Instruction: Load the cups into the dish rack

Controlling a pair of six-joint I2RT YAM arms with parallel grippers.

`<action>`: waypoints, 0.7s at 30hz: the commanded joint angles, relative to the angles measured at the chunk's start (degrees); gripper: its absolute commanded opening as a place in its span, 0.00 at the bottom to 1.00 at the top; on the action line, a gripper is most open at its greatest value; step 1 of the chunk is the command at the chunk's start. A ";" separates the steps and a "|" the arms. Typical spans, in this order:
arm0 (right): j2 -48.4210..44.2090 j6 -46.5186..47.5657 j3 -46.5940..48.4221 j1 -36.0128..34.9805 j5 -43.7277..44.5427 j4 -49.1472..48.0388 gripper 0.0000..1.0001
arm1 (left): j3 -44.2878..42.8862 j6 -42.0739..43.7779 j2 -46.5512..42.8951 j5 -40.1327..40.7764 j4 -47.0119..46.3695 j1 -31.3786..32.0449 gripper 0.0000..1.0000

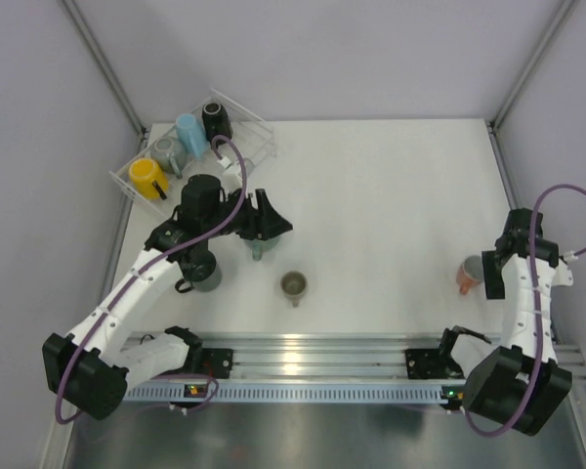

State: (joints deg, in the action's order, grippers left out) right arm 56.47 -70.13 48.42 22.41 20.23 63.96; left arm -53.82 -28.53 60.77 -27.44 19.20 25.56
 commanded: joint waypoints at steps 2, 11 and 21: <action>-0.05 2.79 -2.71 0.61 0.07 -7.71 0.59 | 0.82 0.32 -0.75 -1.39 -3.47 0.19 0.66; 7.23 23.44 -4.12 0.61 -1.32 -19.92 0.57 | 1.26 0.41 -0.48 -1.30 -3.82 0.19 0.66; 10.34 38.30 -5.88 0.44 -7.21 -29.15 0.42 | 1.97 0.50 -0.30 -0.60 -3.91 0.19 0.66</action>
State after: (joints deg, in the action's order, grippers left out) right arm 69.41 -37.93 42.98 22.41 15.68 41.80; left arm -52.62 -28.53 60.77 -27.64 18.37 25.56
